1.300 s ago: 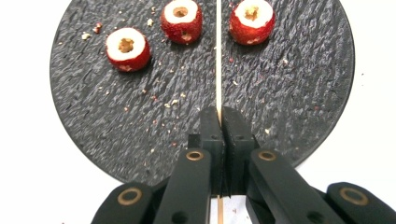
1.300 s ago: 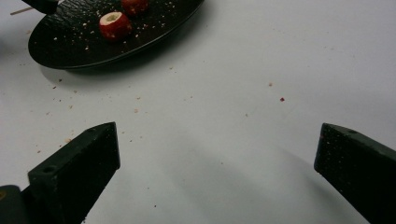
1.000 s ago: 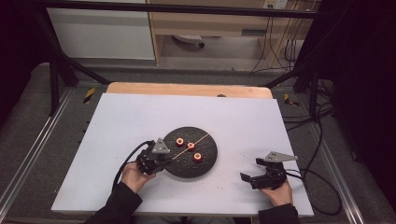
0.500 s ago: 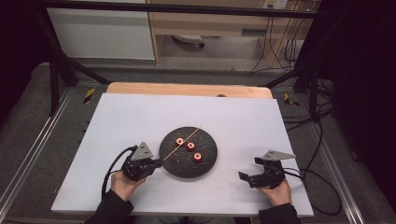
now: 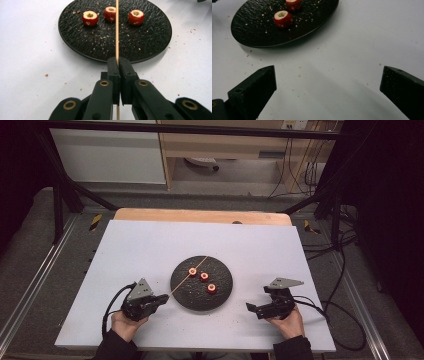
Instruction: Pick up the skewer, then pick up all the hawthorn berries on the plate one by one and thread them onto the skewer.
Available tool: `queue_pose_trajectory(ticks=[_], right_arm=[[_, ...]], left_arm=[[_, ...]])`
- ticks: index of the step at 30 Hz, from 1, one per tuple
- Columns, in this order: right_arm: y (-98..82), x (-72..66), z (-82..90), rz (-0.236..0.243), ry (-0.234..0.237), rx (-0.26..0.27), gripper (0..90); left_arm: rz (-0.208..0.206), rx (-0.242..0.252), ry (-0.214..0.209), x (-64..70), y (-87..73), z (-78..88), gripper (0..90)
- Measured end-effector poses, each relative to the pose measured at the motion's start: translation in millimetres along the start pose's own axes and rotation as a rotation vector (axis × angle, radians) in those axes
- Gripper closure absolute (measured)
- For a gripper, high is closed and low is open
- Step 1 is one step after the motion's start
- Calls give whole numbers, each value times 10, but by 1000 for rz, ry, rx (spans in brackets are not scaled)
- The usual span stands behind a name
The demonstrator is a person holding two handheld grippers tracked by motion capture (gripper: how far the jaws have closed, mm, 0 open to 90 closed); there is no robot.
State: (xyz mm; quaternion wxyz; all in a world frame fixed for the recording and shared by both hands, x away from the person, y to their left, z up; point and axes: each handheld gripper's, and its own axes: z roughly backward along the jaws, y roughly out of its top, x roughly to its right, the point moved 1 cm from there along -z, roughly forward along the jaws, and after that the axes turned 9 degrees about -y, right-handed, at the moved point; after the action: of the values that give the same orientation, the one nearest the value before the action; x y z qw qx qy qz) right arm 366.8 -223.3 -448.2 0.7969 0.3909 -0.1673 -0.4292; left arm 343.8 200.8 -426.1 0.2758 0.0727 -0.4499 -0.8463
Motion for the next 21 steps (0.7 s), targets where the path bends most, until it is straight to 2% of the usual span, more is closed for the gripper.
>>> queue_pose_trajectory(ticks=[7,16,21], right_arm=[[153,-120,-52,28,11,1,13],[402,-288,-152,76,19,2,13],[545,-397,-261,99,28,-34,13]], left_arm=[[14,30,-3,-15,-64,43,878],[28,41,-7,-39,-168,64,878],[37,52,-10,-37,-193,81,878]])
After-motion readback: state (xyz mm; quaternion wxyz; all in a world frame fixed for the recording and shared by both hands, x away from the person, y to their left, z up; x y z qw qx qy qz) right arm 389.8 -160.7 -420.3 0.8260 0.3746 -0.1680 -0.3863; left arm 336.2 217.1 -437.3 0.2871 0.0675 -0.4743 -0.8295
